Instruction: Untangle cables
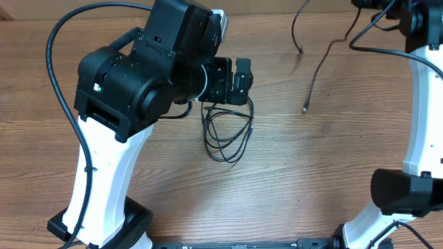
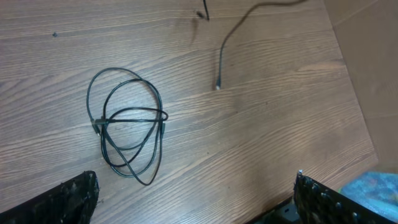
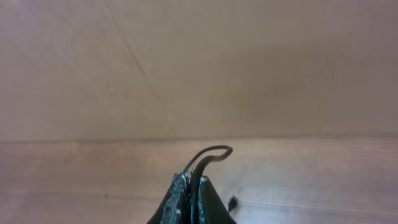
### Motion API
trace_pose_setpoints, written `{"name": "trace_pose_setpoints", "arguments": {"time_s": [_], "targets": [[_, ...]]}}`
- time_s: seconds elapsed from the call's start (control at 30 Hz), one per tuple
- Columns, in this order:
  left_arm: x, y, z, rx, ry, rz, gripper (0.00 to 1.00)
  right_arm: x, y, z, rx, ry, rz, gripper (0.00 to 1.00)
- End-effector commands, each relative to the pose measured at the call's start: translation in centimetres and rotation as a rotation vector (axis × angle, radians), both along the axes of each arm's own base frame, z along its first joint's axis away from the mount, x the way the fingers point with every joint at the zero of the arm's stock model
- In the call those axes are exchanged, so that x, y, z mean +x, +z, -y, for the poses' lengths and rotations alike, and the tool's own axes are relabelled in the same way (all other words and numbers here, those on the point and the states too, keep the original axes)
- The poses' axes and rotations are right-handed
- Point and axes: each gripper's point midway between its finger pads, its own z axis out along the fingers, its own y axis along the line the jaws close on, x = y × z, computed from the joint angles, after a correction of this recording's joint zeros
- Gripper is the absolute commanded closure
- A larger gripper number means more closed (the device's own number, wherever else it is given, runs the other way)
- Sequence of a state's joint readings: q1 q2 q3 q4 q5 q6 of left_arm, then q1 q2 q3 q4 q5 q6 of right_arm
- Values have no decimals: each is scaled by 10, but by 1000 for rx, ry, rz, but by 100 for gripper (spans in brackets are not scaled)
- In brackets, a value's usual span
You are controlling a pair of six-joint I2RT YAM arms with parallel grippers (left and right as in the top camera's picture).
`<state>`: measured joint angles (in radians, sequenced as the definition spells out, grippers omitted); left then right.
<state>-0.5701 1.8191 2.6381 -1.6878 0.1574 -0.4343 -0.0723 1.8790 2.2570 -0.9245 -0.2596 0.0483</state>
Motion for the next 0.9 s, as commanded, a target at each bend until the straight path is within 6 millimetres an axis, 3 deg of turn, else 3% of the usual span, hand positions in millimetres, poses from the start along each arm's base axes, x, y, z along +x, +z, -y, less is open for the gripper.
{"name": "trace_pose_setpoints", "arguments": {"time_s": [0.0, 0.17, 0.5, 0.63, 0.87], "targets": [[1, -4, 1, 20, -12, 3, 0, 14, 8, -5, 21, 32, 54, 96], [1, -4, 1, 21, -11, 3, 0, 35, 1, -20, 80, 121, 91, 96], [1, -4, 1, 20, -12, 3, 0, 78, -40, -13, 242, 36, 39, 96], [1, -4, 1, 20, -11, 3, 0, 85, -50, 14, 210, -61, 32, 96], [1, -4, 1, 21, -11, 3, 0, 85, -76, 102, 101, -367, -7, 96]]}}
